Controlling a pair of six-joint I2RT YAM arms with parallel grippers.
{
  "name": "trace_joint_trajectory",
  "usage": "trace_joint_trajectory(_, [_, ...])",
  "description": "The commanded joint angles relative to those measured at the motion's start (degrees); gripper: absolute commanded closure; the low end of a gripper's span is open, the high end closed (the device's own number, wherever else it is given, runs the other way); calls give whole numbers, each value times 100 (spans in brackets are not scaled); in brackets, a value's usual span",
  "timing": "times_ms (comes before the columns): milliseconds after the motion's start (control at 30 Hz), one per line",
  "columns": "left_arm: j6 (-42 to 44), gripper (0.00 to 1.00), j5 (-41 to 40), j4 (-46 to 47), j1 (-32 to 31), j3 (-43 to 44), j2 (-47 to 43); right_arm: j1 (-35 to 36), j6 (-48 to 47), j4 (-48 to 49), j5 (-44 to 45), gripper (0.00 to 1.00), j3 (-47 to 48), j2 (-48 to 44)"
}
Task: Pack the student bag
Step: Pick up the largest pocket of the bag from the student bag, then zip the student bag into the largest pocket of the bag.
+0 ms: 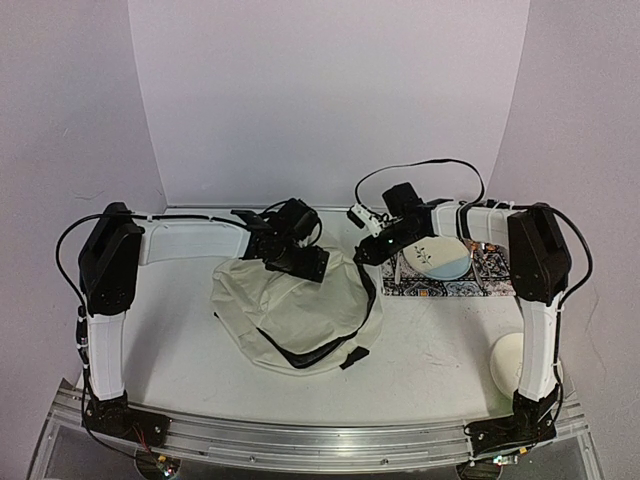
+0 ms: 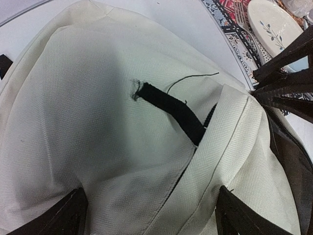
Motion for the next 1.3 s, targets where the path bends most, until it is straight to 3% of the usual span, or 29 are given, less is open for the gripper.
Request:
trace_joint_trajectory(0, [34,9,216,-191,53,220,-40,-33,-6,-140,-269,88,154,-78])
trace_joint_trajectory(333, [21,10,204,-220,53,429,165,-33,-6,-135,-136,100,-460,-863])
trace_joint_trajectory(700, [-251,10,-168,-415,71,664,510,86,250,-141,-88,100,-1401,-1800])
trace_joint_trajectory(1033, [-820,16,-54,-511,304,1206,1203,769,795,-175,-44,100,-2722,-3146])
trace_joint_trajectory(1267, [-1125,18,-24,-493,311,1642,1652,1463,1239,-229,-752,100,-3271,-3435])
